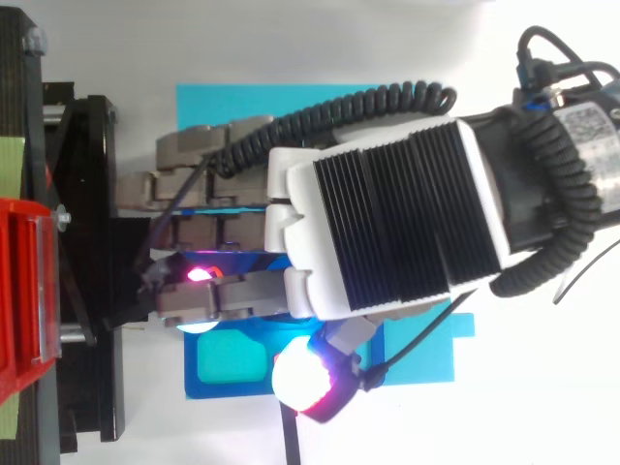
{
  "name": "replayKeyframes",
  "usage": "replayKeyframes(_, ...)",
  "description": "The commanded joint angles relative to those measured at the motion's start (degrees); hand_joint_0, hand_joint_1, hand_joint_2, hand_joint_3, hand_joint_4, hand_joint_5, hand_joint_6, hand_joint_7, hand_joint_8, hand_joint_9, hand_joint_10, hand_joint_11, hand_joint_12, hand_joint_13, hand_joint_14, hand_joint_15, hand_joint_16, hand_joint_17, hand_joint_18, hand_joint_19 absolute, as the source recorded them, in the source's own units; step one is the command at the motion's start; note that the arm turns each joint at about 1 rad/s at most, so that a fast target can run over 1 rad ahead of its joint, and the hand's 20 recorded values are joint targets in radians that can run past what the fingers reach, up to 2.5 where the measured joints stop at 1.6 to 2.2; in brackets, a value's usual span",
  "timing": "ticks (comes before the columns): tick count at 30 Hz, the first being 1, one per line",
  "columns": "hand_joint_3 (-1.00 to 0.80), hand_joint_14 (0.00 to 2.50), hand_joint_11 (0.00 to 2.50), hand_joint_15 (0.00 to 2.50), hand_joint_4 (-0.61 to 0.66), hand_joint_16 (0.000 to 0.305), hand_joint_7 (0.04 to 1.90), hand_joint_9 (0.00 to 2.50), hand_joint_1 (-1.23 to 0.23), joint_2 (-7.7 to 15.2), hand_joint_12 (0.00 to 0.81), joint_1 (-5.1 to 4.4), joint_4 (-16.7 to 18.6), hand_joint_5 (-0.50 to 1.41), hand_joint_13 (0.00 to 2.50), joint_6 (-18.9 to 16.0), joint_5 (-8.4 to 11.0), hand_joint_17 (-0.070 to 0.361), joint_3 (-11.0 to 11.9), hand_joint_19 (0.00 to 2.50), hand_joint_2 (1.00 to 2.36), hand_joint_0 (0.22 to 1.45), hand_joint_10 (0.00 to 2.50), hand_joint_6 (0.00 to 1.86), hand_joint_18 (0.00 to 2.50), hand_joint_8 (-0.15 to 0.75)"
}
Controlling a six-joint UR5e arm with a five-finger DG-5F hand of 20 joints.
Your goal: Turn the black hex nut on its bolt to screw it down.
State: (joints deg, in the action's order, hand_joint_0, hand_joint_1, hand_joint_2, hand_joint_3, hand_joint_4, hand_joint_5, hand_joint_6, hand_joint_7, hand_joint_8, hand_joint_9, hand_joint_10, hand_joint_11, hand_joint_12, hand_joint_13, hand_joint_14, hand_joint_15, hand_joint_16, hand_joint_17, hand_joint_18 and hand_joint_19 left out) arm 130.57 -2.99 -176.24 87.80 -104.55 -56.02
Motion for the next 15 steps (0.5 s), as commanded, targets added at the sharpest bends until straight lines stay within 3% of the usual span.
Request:
replayKeyframes(1, -0.5, 0.0, 0.1, 0.0, 0.25, 0.058, 1.02, 0.66, -0.49, -0.3, 0.386, 0.09, -4.6, -0.13, 0.4, 0.0, 0.13, 0.131, 4.1, 0.28, 1.0, 0.43, 0.0, 0.5, 0.43, 0.258)
replayKeyframes(2, -0.5, 0.0, 0.1, 0.0, 0.24, 0.058, 0.99, 0.66, -0.49, -0.2, 0.384, 0.26, -8.0, -0.14, 0.4, 0.0, 0.13, 0.13, 5.6, 0.28, 1.0, 0.43, 0.0, 0.5, 0.43, 0.258)
replayKeyframes(4, -0.5, 0.0, 0.1, 0.0, 0.23, 0.057, 0.94, 0.66, -0.5, -0.2, 0.381, 0.44, -11.0, -0.14, 0.4, 0.0, 0.05, 0.129, 6.4, 0.28, 1.0, 0.44, 0.0, 0.5, 0.43, 0.258)
replayKeyframes(10, -0.5, 0.0, 0.09, 0.0, 0.2, 0.055, 0.84, 0.66, -0.51, -1.6, 0.374, 0.53, -15.5, -0.16, 0.4, 0.4, 0.05, 0.124, 6.3, 0.3, 1.0, 0.46, 0.0, 0.5, 0.43, 0.247)
replayKeyframes(13, -0.5, 0.0, 0.09, 0.0, 0.19, 0.054, 0.81, 0.66, -0.51, -2.7, 0.37, 0.97, -17.3, -0.16, 0.4, 0.5, 0.05, 0.122, 5.3, 0.31, 1.0, 0.47, 0.0, 0.5, 0.45, 0.244)
replayKeyframes(14, -0.5, 0.0, 0.08, 0.0, 0.19, 0.054, 0.8, 0.66, -0.51, -3.8, 0.37, 1.32, -17.6, -0.17, 0.4, 0.6, 0.05, 0.121, 3.7, 0.31, 1.0, 0.48, 0.0, 0.5, 0.45, 0.242)
replayKeyframes(15, -0.5, 0.0, 0.08, 0.0, 0.19, 0.054, 0.8, 0.66, -0.51, -5.7, 0.369, 1.67, -17.6, -0.17, 0.4, 0.6, -0.04, 0.121, 0.7, 0.31, 1.0, 0.48, 0.0, 0.5, 0.45, 0.242)
